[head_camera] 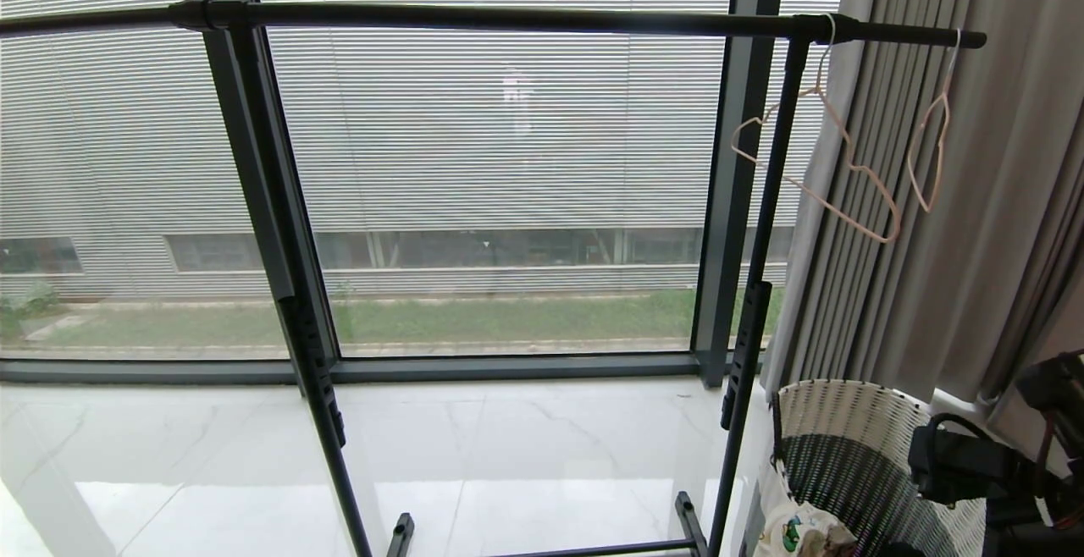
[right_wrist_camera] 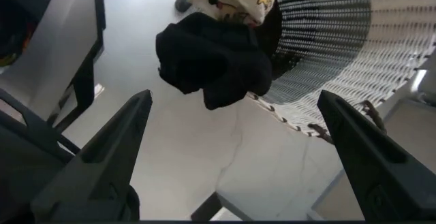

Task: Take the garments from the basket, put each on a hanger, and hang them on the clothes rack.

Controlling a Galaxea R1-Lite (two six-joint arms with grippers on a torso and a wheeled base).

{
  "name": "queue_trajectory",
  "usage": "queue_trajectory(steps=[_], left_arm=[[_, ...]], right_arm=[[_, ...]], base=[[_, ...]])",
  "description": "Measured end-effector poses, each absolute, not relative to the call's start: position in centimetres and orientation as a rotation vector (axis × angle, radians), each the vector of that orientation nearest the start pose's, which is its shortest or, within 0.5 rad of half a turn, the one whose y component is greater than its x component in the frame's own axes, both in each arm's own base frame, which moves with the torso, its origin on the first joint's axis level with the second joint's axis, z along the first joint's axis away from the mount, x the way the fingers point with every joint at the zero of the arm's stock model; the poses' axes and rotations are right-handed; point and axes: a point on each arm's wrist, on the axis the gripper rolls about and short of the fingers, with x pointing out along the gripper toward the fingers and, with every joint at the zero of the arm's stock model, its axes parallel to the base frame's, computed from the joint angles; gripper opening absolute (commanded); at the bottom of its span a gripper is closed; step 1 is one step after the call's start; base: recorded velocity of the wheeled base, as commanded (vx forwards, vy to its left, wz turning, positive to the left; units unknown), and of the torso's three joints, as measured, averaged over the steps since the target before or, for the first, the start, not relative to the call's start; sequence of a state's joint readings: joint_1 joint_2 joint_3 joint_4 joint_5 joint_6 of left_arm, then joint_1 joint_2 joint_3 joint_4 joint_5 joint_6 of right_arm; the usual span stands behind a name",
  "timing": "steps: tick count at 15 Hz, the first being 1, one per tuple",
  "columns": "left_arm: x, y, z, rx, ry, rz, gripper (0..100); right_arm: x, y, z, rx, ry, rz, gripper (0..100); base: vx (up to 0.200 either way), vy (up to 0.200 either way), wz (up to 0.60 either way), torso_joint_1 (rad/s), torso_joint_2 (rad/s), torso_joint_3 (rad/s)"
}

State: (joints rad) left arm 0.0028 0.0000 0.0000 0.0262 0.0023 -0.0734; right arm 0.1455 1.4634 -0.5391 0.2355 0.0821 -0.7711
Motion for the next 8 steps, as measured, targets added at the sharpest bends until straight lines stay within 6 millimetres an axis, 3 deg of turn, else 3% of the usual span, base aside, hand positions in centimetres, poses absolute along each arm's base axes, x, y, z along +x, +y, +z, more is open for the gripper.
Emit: queue_trajectory(steps=[4,8], left_arm=[[-2.3,0.0,7.3,-0.073,0.026,0.006,100],[-2.3,0.0,7.3,-0.073,0.026,0.006,100]], right_arm=[[20.1,3.0,7.6,-0.770,1.153,0.638,100],[21.3,3.0,5.7,-0.786,1.220,0.622,100]], base=[[0.000,0.000,0.00,0.000,0.00,0.000],[0.000,0.000,0.00,0.000,0.00,0.000]])
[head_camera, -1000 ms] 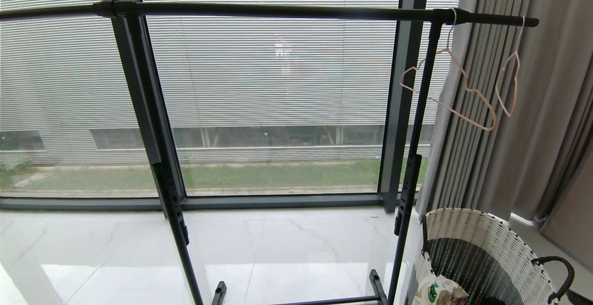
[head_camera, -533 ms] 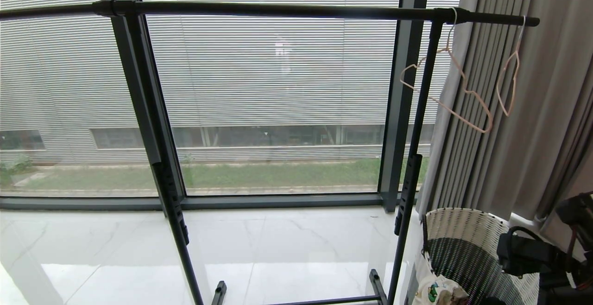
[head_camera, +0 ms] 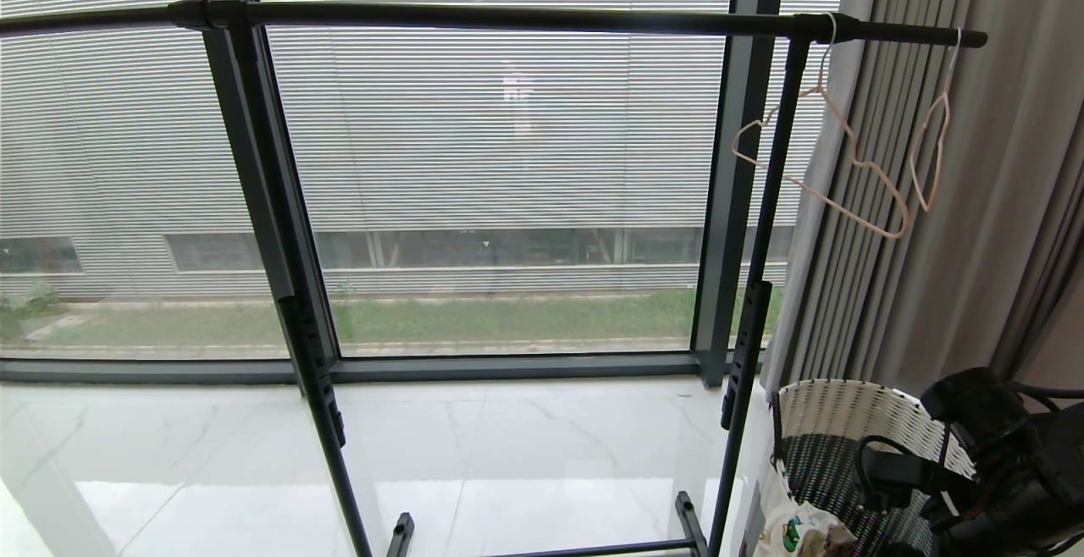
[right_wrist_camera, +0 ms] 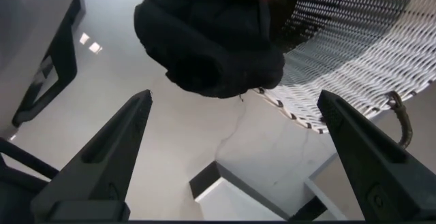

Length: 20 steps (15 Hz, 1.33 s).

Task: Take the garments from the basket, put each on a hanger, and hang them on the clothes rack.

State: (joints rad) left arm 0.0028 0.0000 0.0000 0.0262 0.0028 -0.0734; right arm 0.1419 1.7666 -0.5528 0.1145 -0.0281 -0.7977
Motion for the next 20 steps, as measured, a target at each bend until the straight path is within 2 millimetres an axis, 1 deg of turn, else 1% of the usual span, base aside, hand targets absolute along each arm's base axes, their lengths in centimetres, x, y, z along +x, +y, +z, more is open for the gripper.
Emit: queue_trajectory(steps=[6,10,13,16,20], left_arm=[[-2.3,0.0,7.3,-0.073,0.026,0.006,100],[-2.3,0.0,7.3,-0.072,0.026,0.006,100],[-2.3,0.0,7.3,-0.066,0.026,0.006,100],[-2.3,0.0,7.3,-0.064,0.026,0.006,100],[-2.3,0.0,7.3,-0.064,0.026,0.006,100]], right_arm=[[22.6,2.5,4.1,-0.809,1.237,0.551,100],[24.0,2.5,2.8,-0.820,1.168,0.509,100],[23.9,2.4,1.9,-0.837,1.203,0.494,100],[23.9,2.3,1.6,-0.833,1.217,0.491,100],[24.5,1.8,1.2,-0.821,1.200,0.465,100]], base=[[0.000,0.000,0.00,0.000,0.00,0.000],[0.000,0.000,0.00,0.000,0.00,0.000],[0.000,0.000,0.00,0.000,0.00,0.000],[0.000,0.000,0.00,0.000,0.00,0.000],[0.000,0.000,0.00,0.000,0.00,0.000]])
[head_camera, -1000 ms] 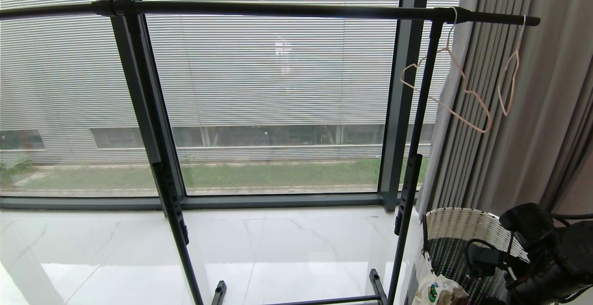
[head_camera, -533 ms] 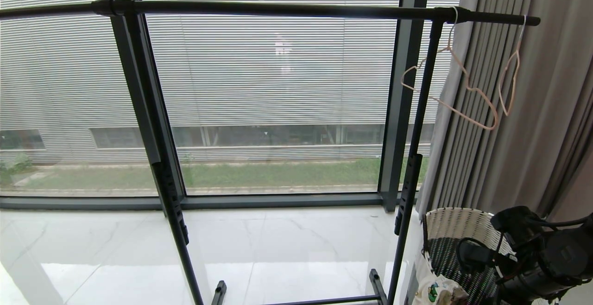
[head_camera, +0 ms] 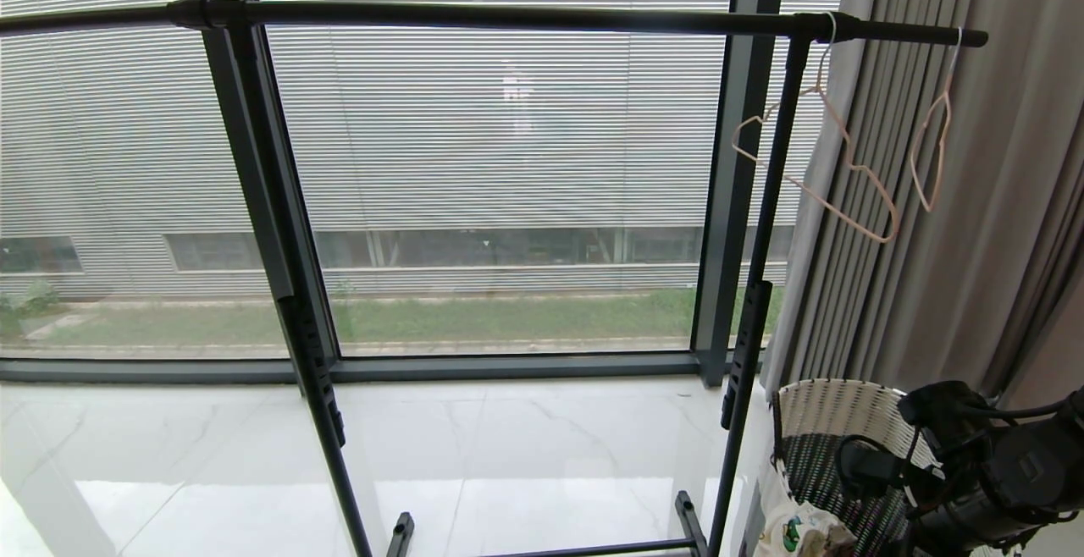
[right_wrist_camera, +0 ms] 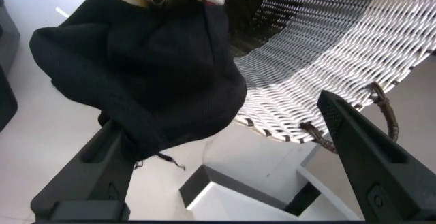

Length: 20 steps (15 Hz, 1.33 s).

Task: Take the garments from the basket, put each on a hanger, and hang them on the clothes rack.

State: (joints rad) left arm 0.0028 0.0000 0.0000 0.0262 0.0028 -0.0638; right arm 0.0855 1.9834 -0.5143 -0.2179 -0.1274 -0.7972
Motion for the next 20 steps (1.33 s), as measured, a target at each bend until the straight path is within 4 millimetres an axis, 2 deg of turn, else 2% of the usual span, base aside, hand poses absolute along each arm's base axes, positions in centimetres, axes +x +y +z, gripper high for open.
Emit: queue_trajectory(steps=[1,7,10,13,16,18,20], left_arm=[[-2.3,0.0,7.3,-0.064,0.026,0.006,100],[-2.3,0.0,7.3,-0.064,0.026,0.006,100],[-2.3,0.0,7.3,-0.067,0.026,0.006,100],[-2.3,0.0,7.3,-0.070,0.026,0.006,100],[-2.3,0.0,7.3,-0.070,0.026,0.006,100],[-2.3,0.0,7.3,-0.068,0.026,0.006,100],[-2.3,0.0,7.3,-0.065,0.026,0.006,100]], right_arm=[[24.5,1.7,1.0,-0.818,1.204,0.462,0],[24.1,1.4,0.3,-0.798,1.209,0.457,0],[22.9,1.3,1.7,-0.774,1.186,0.474,0],[20.9,1.3,5.0,-0.744,1.180,0.507,0],[18.7,1.3,10.3,-0.713,1.180,0.552,0],[17.4,1.7,14.2,-0.713,1.092,0.574,0],[16.0,2.3,17.8,-0.730,1.006,0.612,0]], base=[[0.000,0.000,0.00,0.000,0.00,0.000],[0.000,0.000,0.00,0.000,0.00,0.000],[0.000,0.000,0.00,0.000,0.00,0.000],[0.000,0.000,0.00,0.000,0.00,0.000],[0.000,0.000,0.00,0.000,0.00,0.000],[0.000,0.000,0.00,0.000,0.00,0.000],[-0.200,0.000,0.00,0.010,0.00,0.002]])
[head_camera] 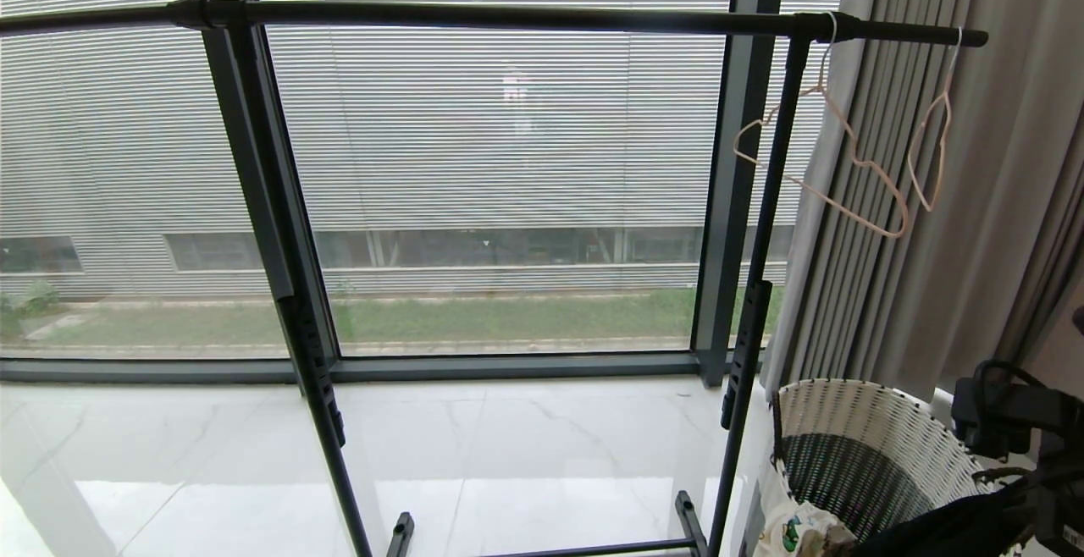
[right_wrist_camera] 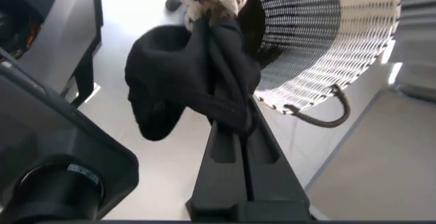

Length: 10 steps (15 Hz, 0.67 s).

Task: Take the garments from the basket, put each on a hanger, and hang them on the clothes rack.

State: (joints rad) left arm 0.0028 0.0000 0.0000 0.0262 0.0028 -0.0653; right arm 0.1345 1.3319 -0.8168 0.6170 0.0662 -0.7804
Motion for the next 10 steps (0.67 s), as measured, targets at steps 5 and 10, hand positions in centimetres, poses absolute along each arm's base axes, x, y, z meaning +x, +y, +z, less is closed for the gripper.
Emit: queue_trajectory(steps=[5,10], left_arm=[[-2.3,0.0,7.3,-0.053,0.026,0.006,100],[-2.3,0.0,7.3,-0.054,0.026,0.006,100]], right_arm=[[14.2,4.0,22.5,-0.801,0.823,0.687,0],[14.4,4.9,23.6,-0.813,0.767,0.712,0]], base=[[-0.200,0.000,0.00,0.002,0.00,0.002],[-0.200,0.000,0.00,0.003,0.01,0.002]])
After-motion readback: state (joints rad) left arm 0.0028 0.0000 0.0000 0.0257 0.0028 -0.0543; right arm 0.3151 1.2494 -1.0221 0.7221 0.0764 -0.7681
